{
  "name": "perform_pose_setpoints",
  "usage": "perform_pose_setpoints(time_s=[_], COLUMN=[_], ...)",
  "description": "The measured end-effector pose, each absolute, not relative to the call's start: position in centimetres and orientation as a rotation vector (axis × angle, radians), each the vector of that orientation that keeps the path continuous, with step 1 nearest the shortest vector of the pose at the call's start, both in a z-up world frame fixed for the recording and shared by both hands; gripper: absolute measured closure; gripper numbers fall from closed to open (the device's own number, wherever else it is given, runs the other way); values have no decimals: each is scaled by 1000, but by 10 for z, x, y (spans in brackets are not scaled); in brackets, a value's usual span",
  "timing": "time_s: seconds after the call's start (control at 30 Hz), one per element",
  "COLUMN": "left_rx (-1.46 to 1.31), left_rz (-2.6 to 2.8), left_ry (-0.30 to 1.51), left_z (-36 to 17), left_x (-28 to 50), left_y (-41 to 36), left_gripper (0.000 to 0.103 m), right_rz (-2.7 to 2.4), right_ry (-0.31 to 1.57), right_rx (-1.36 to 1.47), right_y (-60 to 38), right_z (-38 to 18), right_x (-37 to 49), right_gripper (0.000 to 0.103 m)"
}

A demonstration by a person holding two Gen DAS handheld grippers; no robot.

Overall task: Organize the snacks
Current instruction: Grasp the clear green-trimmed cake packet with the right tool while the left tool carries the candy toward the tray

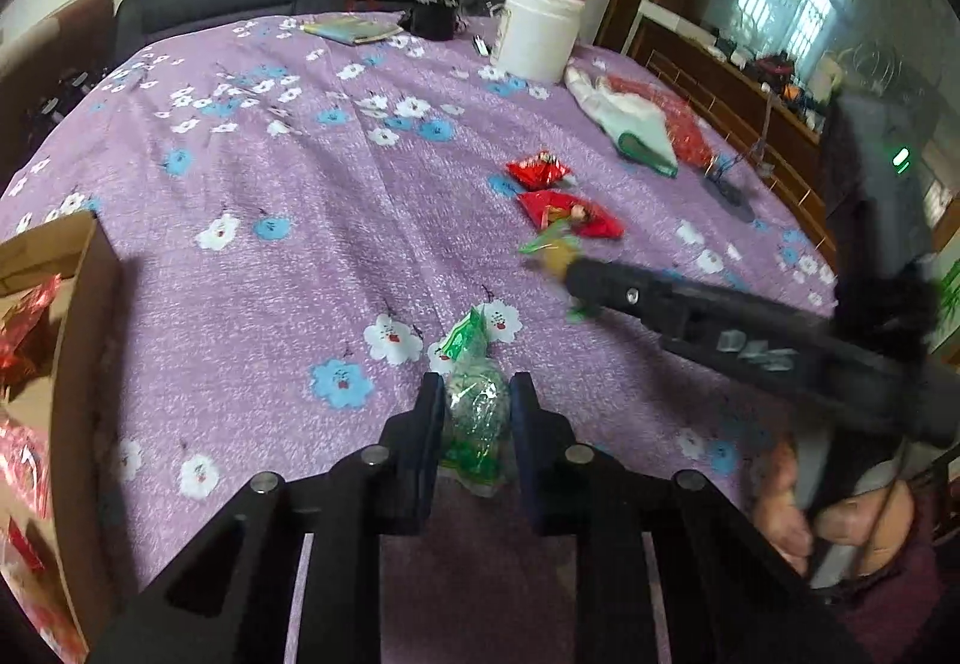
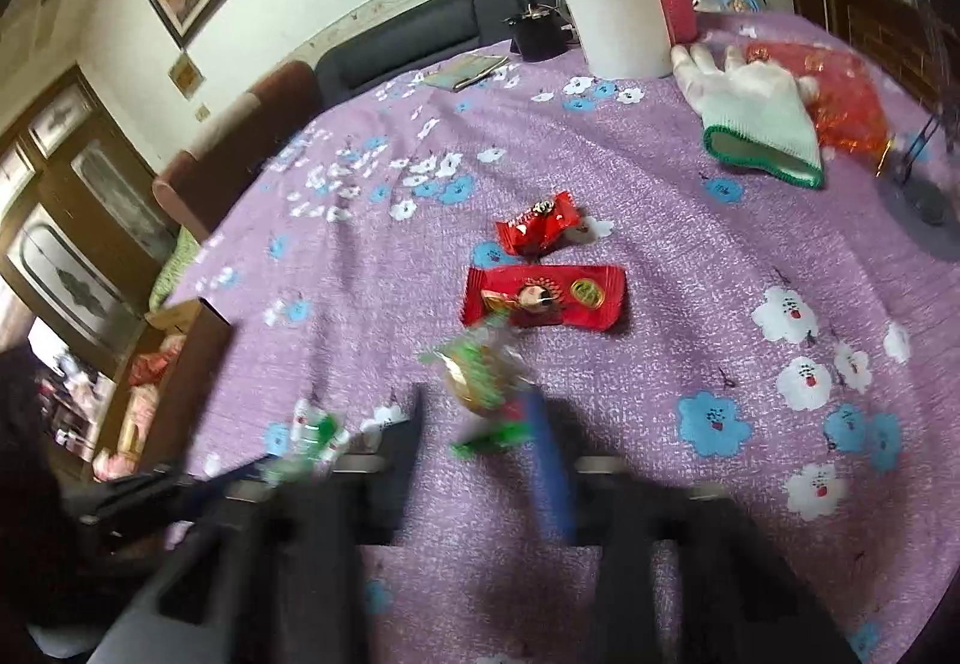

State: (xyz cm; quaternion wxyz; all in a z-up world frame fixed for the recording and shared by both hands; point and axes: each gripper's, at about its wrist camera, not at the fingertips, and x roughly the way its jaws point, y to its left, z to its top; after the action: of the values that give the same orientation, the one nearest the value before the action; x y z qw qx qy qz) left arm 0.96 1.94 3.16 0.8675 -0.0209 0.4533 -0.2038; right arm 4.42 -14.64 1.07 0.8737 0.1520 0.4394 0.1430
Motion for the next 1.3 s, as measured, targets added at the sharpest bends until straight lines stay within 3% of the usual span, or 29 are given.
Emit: perform_pose_setpoints(time_s=[0.1, 0.4, 0.43, 0.53, 0.8, 0.83, 0.87, 1.03, 1.07, 1.3], left_rx=[-92, -250, -261, -298, -349, -355, -359, -403, -415, -493], left_rz=[-435, -380, -366, -338, -278, -269, -263, -218, -208, -161], left_ry=[931, 867, 858, 828, 774, 770, 768, 754, 755, 770], left_z=[42, 68, 70, 78, 89, 88, 88, 84, 81, 61], left_x=[-2, -47, -52, -67, -96, -100, -102, -115, -116, -127], left_y=[31, 97, 105, 130, 184, 191, 196, 229, 237, 271], left_gripper=[82, 82, 82, 82, 82, 82, 82, 82, 82, 82], right_rz=[301, 293, 283, 269, 184, 177, 174, 168, 168, 230], right_ry=[907, 809, 805, 812, 875, 886, 890, 885, 885, 909], right_rx=[325, 338, 319, 257, 133, 132, 135, 128, 122, 158], right_y=[-147, -153, -151, -142, -120, -119, -119, -111, -109, -99], right_z=[12, 29, 30, 27, 17, 15, 15, 23, 24, 33], right_x=[41, 26, 26, 27, 51, 53, 54, 46, 43, 28], right_gripper=[94, 94, 90, 59, 57, 62, 76, 88, 95, 98])
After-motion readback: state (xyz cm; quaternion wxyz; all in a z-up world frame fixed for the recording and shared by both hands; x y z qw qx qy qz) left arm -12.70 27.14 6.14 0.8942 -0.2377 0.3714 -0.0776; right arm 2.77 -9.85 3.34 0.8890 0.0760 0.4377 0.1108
